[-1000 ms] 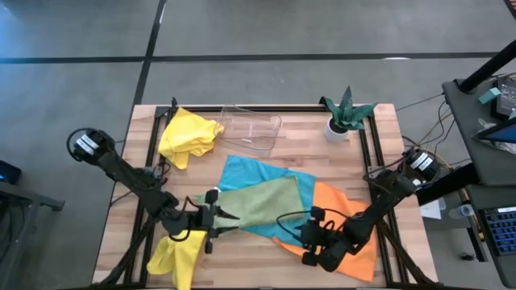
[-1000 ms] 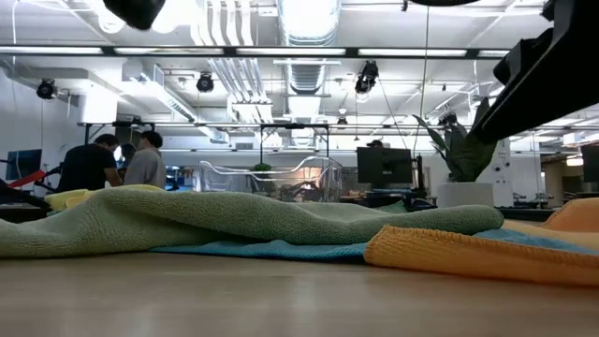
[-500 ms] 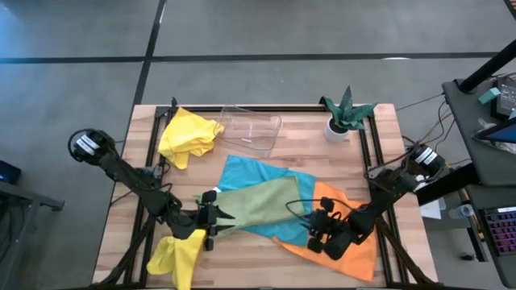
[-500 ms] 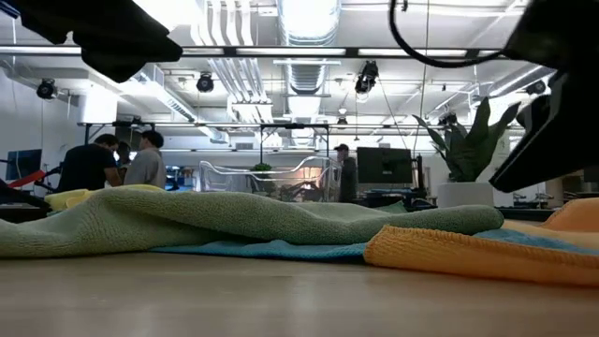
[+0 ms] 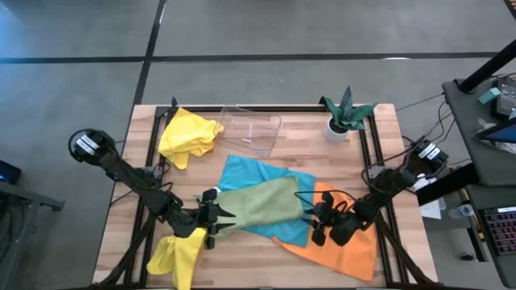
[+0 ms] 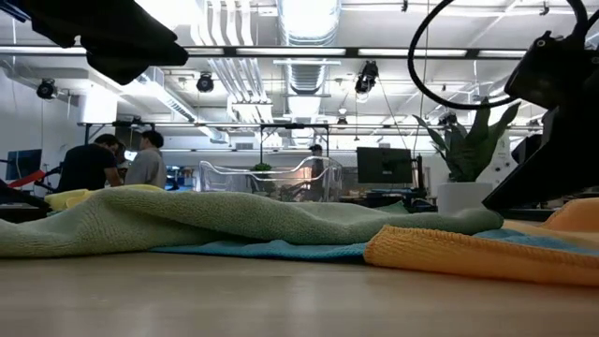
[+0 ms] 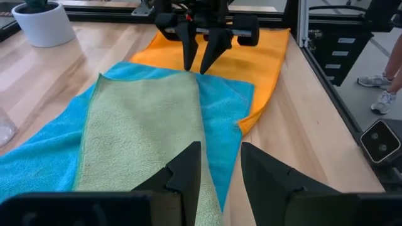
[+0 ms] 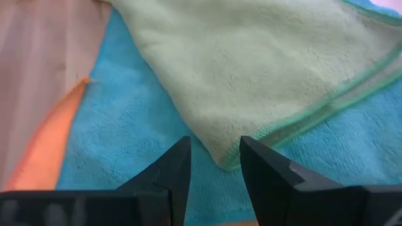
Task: Fold microfiber towels
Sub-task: Fold the green towel
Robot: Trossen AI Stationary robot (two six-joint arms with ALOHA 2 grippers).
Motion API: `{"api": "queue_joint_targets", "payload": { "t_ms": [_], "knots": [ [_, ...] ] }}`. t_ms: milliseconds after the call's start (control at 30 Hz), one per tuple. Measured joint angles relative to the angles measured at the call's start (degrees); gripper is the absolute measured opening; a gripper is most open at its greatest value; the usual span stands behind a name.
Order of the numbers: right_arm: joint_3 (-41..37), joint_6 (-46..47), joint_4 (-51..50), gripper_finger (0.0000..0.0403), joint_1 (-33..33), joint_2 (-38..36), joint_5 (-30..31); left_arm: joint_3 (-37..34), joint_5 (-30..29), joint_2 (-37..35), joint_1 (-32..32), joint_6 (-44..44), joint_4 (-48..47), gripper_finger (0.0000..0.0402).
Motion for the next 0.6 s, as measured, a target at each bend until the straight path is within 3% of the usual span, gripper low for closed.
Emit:
{"api": "queue_joint_targets", "payload": {
  "t_ms": [600],
  "knots": [
    [-0.5, 2.7, -2.3, 0.0131, -1.1, 0.0, -2.4, -0.1, 0.1, 3.1, 0.7, 0.2, 0.0, 0.0099]
  ]
}}
